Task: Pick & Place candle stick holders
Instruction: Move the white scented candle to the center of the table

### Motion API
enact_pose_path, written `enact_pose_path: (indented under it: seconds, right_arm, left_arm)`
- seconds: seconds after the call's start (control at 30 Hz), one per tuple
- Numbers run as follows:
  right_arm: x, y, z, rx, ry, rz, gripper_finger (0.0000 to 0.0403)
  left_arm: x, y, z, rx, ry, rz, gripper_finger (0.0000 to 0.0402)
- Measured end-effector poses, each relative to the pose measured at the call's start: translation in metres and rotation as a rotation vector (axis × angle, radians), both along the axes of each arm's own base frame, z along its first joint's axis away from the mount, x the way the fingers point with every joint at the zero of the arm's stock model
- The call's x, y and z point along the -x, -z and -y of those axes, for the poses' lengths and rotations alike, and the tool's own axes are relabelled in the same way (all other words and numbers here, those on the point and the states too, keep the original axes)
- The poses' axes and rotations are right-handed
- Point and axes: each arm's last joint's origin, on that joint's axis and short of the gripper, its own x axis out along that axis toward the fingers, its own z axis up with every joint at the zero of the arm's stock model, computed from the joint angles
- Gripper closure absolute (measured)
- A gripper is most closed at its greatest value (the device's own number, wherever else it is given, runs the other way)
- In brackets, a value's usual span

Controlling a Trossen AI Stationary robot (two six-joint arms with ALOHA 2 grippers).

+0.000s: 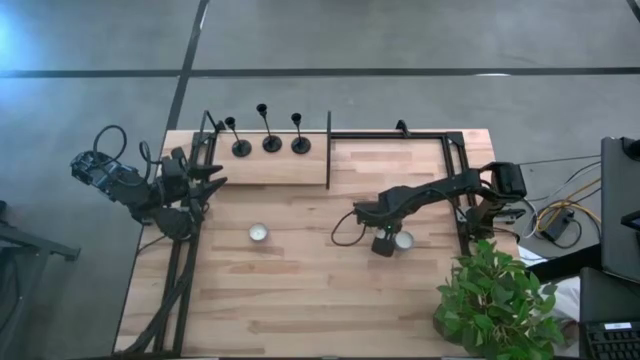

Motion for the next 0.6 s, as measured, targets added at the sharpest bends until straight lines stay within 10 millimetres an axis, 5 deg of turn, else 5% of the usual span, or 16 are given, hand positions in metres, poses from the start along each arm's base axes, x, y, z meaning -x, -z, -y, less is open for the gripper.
enact_pose_path:
  seconds: [0.27, 0.6]
  right_arm:
    - [-0.011, -0.007, 0.000, -0.001, 0.000, 0.073, 0.0114]
    - [-0.020, -0.017, 0.000, -0.001, 0.000, 0.117, 0.0117]
  left_arm:
    - [0.000, 0.000, 0.000, 0.000, 0.000, 0.000, 0.0234]
    - [0.000, 0.000, 0.000, 0.000, 0.000, 0.000, 0.0234]
